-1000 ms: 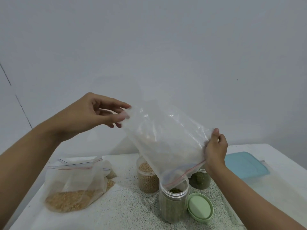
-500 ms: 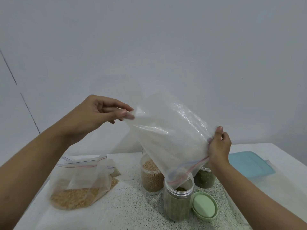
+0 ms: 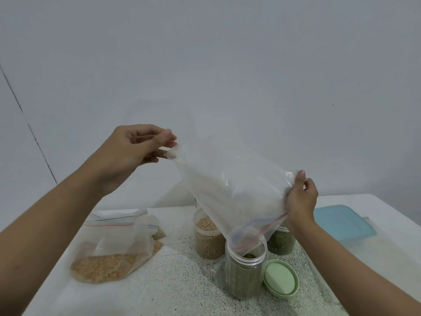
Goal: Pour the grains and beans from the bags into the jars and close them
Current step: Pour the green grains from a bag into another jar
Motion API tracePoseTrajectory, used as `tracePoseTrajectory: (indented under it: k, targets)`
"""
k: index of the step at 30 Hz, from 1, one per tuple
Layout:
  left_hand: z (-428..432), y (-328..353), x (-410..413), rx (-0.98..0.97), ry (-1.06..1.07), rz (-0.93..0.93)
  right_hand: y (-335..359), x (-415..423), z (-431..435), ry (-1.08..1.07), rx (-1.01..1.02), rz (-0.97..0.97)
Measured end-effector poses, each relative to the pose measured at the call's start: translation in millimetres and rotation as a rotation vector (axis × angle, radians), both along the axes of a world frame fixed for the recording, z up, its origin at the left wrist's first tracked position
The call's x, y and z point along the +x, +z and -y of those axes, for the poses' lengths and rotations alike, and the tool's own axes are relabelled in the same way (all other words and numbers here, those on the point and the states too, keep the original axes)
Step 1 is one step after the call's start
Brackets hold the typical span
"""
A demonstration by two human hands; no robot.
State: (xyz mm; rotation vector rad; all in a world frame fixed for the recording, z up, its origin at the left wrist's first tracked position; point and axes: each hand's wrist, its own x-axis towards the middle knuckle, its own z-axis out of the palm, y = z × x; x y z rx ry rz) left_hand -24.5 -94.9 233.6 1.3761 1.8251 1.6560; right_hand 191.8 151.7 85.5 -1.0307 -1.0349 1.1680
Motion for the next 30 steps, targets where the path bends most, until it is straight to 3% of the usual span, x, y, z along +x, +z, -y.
tracePoseTrajectory:
  k: [10, 19, 22, 30]
  targets:
    - [11.3, -37.0, 0.7, 0.213, 0.024, 0.209, -1.8, 0.8, 3.4, 0.018, -0.021, -0.040]
    - [0.8, -28.1, 14.8, 0.261, -0.048, 0.134, 7.8, 2.7, 14.4, 0.074, -0.036, -0.134]
    - [-7.9, -31.9, 15.3, 0.234, -0.056, 0.025, 12.8, 0.6, 14.7, 0.069, -0.030, -0.178]
    - [-14.2, -53.0, -5.1, 0.248, 0.104, -0.016, 17.2, -3.8, 13.4, 0.111, 0.007, -0.134]
